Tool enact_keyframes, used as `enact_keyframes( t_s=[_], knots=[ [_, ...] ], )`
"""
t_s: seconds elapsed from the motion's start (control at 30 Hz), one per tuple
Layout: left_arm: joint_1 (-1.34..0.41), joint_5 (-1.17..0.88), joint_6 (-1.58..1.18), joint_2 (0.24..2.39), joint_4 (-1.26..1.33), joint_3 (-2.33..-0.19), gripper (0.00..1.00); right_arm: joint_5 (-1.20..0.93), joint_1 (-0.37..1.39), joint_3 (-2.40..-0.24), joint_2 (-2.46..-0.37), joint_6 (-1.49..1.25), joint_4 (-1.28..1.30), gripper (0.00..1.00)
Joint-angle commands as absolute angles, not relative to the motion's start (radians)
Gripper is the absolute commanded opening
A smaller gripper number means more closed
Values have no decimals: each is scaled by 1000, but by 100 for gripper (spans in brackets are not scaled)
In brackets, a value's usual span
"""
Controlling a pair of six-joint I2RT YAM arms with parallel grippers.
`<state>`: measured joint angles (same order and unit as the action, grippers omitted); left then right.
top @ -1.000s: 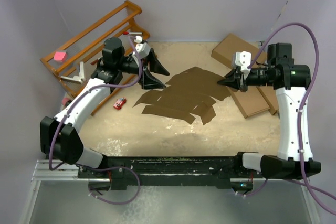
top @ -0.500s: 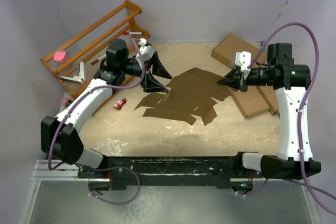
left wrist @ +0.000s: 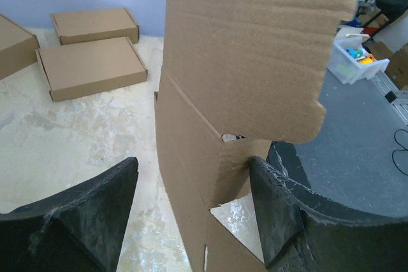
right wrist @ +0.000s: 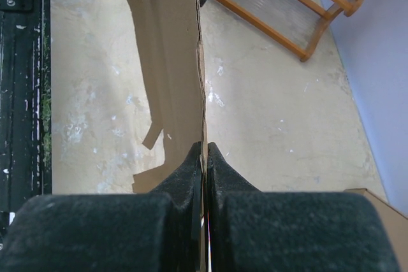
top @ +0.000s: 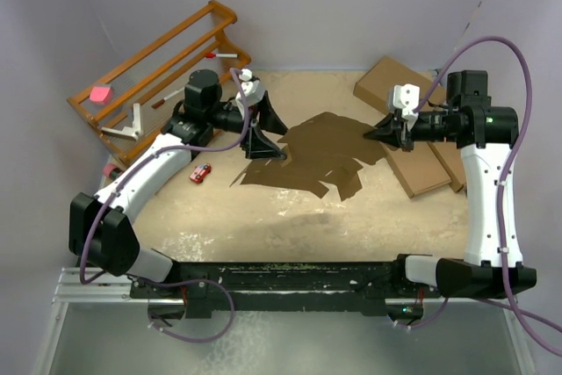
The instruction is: Fold the paper box
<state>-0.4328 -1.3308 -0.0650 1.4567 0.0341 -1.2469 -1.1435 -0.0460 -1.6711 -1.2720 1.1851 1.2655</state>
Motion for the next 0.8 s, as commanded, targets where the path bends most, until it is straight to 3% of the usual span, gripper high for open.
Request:
enact_keyframes(
  t_s=[0.0, 0.1, 0.3, 0.47, 0.63, 0.77],
  knots=[
    [-444, -1271, -35, 1450, 36, -1231, 74, -1179, -41, -1680, -1272, 1169, 1245, 0],
    [-450, -1246, -34, 1447, 40, -1226, 71, -1186, -41, -1678, -1270, 1168, 1245, 0],
    [-458, -1215, -71, 1450, 88, -1215, 54, -1189, -41, -1666, -1266, 1164, 1237, 0],
    [-460, -1204, -81, 1450, 101, -1213, 47, -1189, -41, -1654, -1260, 1151, 1227, 0],
    [-462, -1182, -88, 1450, 108, -1212, 31, -1190, -41, -1644, -1258, 1138, 1215, 0],
    [-464, -1175, -125, 1447, 155, -1198, 28, -1191, -41, -1634, -1254, 1125, 1206, 0]
  ],
)
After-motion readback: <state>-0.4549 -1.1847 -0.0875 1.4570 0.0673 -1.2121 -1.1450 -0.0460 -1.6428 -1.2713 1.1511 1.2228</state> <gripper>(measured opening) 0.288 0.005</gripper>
